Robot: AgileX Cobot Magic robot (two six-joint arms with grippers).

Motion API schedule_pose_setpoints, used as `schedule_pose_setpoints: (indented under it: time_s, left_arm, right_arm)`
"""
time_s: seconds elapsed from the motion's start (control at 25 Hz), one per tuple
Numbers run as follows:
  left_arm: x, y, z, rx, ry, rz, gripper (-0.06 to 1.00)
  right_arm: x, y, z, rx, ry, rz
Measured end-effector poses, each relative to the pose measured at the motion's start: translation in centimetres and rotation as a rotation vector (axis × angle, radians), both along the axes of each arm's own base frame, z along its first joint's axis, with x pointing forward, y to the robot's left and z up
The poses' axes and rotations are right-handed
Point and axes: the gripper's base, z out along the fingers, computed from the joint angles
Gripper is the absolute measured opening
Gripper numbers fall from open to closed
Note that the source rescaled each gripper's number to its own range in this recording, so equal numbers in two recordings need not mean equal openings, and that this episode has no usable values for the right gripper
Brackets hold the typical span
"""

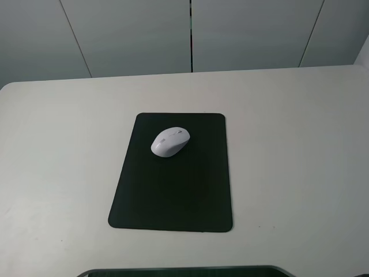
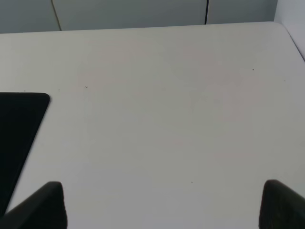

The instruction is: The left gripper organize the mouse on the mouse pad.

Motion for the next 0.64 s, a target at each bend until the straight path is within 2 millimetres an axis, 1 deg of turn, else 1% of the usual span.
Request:
schedule_pose_setpoints:
  time_s: [0.64]
  left_arm:
    - [-0.01, 0.04, 0.0, 0.004, 0.001, -0.004, 1.0]
  right_arm:
    - [0.0, 0.0, 0.0, 0.0, 0.0, 0.0]
